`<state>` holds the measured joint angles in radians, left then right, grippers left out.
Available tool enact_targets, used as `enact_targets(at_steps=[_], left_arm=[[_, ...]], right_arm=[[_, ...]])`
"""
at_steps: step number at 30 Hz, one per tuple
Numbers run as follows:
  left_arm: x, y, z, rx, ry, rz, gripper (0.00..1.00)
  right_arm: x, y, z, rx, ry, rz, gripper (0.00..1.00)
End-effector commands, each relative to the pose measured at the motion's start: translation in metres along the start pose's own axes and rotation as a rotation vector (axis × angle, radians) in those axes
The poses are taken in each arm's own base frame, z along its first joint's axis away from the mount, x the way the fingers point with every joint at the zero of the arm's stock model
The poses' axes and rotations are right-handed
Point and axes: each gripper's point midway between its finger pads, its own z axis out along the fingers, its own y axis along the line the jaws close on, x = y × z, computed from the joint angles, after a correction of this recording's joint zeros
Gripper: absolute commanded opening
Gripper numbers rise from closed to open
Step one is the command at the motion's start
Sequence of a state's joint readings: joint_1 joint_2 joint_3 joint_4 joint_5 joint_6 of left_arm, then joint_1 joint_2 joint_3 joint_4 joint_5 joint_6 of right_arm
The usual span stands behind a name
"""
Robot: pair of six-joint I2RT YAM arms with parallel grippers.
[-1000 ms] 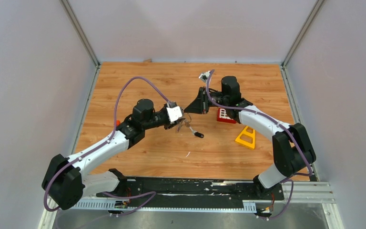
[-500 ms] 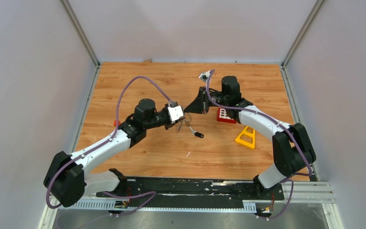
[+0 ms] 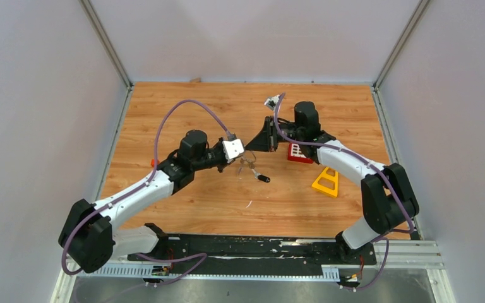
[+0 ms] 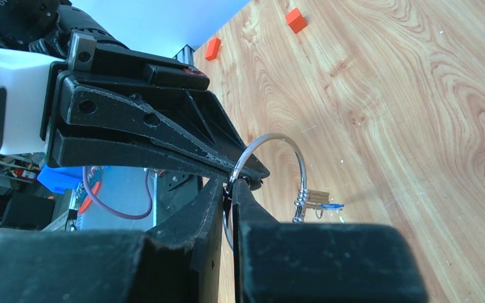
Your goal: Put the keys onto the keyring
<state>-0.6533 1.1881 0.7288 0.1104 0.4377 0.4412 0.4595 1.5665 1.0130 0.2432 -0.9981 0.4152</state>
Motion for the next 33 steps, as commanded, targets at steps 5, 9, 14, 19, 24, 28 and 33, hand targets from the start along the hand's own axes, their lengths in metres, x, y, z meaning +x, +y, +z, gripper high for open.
enact_targets(at_steps=[5,9,14,19,24,28,33], left_arm=[[-0.021,0.006,-0.002,0.013,0.019,-0.055,0.0],[-0.016,0.001,-0.002,0.058,0.078,-0.099,0.0],[-0.01,-0.001,-0.003,0.092,0.178,-0.167,0.0],[-0.005,0.0,-0.007,0.083,0.262,-0.235,0.0],[-0.009,0.002,-0.014,0.087,0.327,-0.28,0.0],[-0.014,0.0,-0.017,0.107,0.346,-0.308,0.0],[-0.022,-0.002,-0.017,0.115,0.33,-0.345,0.0]], right_arm=[[-0.017,0.011,-0.009,0.01,-0.035,-0.115,0.11],[-0.021,0.012,-0.012,0.031,-0.039,-0.148,0.27],[-0.025,0.015,-0.017,0.056,-0.044,-0.203,0.44],[-0.025,0.017,-0.022,0.073,-0.034,-0.258,0.54],[-0.02,0.014,-0.025,0.1,-0.028,-0.284,0.58],[-0.017,0.008,-0.024,0.114,-0.023,-0.289,0.57],[-0.01,0.009,-0.021,0.07,-0.009,-0.273,0.55]])
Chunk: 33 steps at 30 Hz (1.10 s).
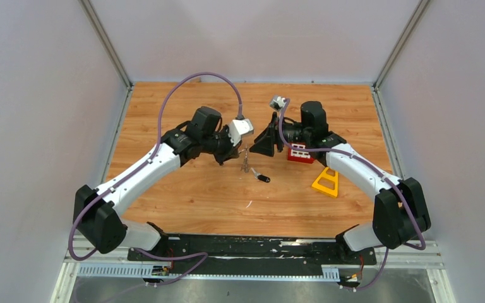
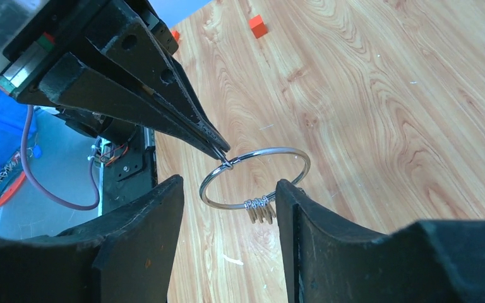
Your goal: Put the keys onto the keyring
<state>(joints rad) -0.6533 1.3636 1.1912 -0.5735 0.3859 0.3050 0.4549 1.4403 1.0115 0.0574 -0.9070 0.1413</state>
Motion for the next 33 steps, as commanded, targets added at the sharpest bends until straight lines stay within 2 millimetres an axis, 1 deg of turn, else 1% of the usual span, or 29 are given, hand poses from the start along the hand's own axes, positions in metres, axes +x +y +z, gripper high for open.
enact_targets(at_steps=[1,5,9,11,15,17,20,22,25,26,29,30,31,32,33], left_arm=[[-0.016,-0.006,-0.007,0.021,-0.029,-0.052,0.0],[-0.029,-0.002,-0.011,-0.001,-0.058,-0.075,0.0],[-0.046,-0.003,-0.016,0.001,-0.095,-0.116,0.0],[-0.052,-0.004,-0.018,0.007,-0.109,-0.138,0.0],[-0.061,-0.007,-0.019,0.025,-0.135,-0.171,0.0],[-0.065,-0.008,-0.019,0.032,-0.15,-0.184,0.0],[-0.069,-0.011,-0.019,0.05,-0.162,-0.195,0.0],[-0.069,-0.012,-0.019,0.054,-0.164,-0.197,0.0],[-0.067,-0.012,-0.019,0.055,-0.161,-0.195,0.0],[-0.066,-0.012,-0.019,0.054,-0.161,-0.194,0.0],[-0.066,-0.008,-0.02,0.031,-0.16,-0.173,0.0],[-0.064,-0.005,-0.02,0.018,-0.157,-0.163,0.0],[-0.063,-0.001,-0.02,0.004,-0.154,-0.148,0.02],[-0.061,0.005,-0.02,-0.016,-0.154,-0.138,0.06],[-0.059,0.01,-0.02,-0.031,-0.154,-0.127,0.11]], right_arm=[[-0.004,0.006,-0.001,-0.047,-0.016,-0.052,0.55],[0.001,0.016,-0.002,-0.119,-0.003,-0.102,0.58],[0.005,0.02,-0.004,-0.146,0.011,-0.193,0.67],[0.006,0.021,-0.004,-0.149,0.019,-0.232,0.69],[0.006,0.022,-0.003,-0.142,0.021,-0.256,0.7],[0.005,0.021,0.0,-0.125,0.022,-0.266,0.68],[0.004,0.019,0.003,-0.092,0.023,-0.275,0.6],[0.002,0.016,0.003,-0.062,0.018,-0.276,0.5],[-0.001,0.01,0.003,-0.022,0.015,-0.275,0.31],[-0.003,0.008,0.002,-0.009,0.013,-0.276,0.22],[-0.011,0.007,0.0,0.023,-0.002,-0.283,0.03],[-0.014,0.007,-0.001,0.035,-0.009,-0.278,0.0],[-0.017,0.007,-0.002,0.047,-0.016,-0.272,0.0],[-0.02,0.008,-0.003,0.055,-0.023,-0.264,0.0],[-0.019,0.008,-0.004,0.064,-0.015,-0.235,0.0]])
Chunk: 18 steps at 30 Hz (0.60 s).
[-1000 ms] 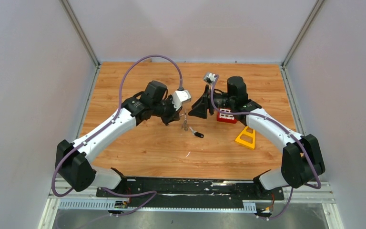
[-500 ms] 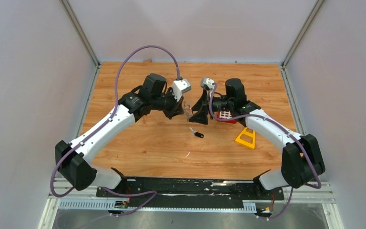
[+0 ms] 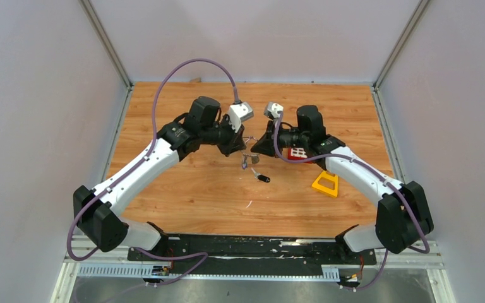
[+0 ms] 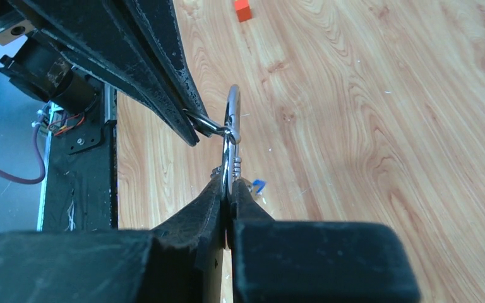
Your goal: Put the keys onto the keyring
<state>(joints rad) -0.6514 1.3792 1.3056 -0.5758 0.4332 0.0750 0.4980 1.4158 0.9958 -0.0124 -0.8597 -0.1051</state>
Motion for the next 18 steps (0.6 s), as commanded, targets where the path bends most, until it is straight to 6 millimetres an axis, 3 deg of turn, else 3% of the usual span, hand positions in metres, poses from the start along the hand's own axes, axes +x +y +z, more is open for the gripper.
enact_targets(at_steps=[1,6,11,18], left_arm=[[-0.018,0.019,-0.007,-0.058,-0.066,0.081,0.17],[-0.02,0.037,-0.007,-0.105,-0.083,0.169,0.4],[-0.017,0.04,-0.009,-0.125,-0.121,0.269,0.74],[0.008,0.032,0.006,-0.06,-0.152,0.361,0.72]], right_arm=[[-0.036,0.0,-0.011,0.067,-0.06,-0.002,0.0],[-0.042,-0.004,-0.01,0.109,-0.071,0.126,0.0],[-0.04,-0.012,-0.011,0.133,-0.084,0.242,0.0],[-0.055,-0.007,-0.017,0.102,-0.146,0.274,0.0]])
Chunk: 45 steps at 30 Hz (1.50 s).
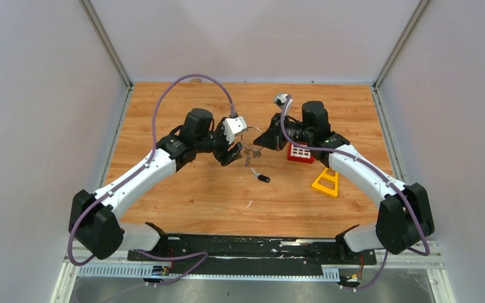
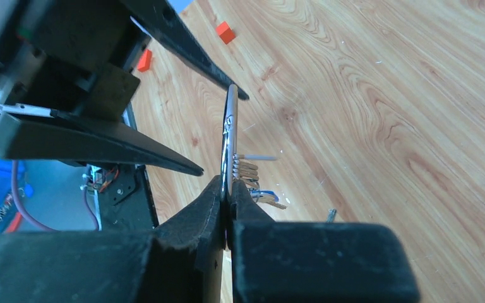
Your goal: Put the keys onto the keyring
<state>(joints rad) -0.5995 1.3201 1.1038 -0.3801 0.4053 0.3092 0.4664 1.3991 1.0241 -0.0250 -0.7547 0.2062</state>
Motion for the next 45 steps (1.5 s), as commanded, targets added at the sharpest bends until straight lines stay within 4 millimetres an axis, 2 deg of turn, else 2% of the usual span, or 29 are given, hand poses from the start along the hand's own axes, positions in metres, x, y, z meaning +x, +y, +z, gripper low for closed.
enact_targets(at_steps=[1,6,16,21,27,32,35,38,45], left_arm=[[-0.018,-0.002,0.001,0.023,-0.125,0.136,0.7],[-0.018,-0.009,0.01,0.076,-0.161,0.186,0.62],[-0.016,-0.017,0.016,0.113,-0.231,0.285,0.56],[-0.018,-0.017,0.01,0.093,-0.244,0.326,0.55],[-0.022,-0.052,-0.007,0.236,-0.34,0.37,0.51],[-0.02,-0.064,-0.001,0.294,-0.358,0.362,0.49],[-0.02,-0.063,0.009,0.313,-0.339,0.331,0.47],[-0.027,-0.054,0.017,0.283,-0.343,0.304,0.46],[-0.03,-0.048,0.026,0.269,-0.35,0.274,0.5]], right_arm=[[-0.035,0.017,-0.007,-0.046,-0.101,-0.012,0.0],[-0.035,0.018,-0.009,-0.059,-0.104,-0.015,0.0],[-0.037,0.02,-0.018,-0.101,-0.121,-0.027,0.0],[-0.038,0.019,-0.02,-0.102,-0.128,-0.032,0.0],[-0.043,0.021,-0.022,-0.109,-0.148,-0.017,0.0],[-0.044,0.022,-0.021,-0.115,-0.149,-0.009,0.0],[-0.044,0.023,-0.022,-0.116,-0.152,-0.009,0.0],[-0.044,0.023,-0.022,-0.117,-0.151,-0.01,0.0],[-0.043,0.023,-0.021,-0.122,-0.149,-0.009,0.0]])
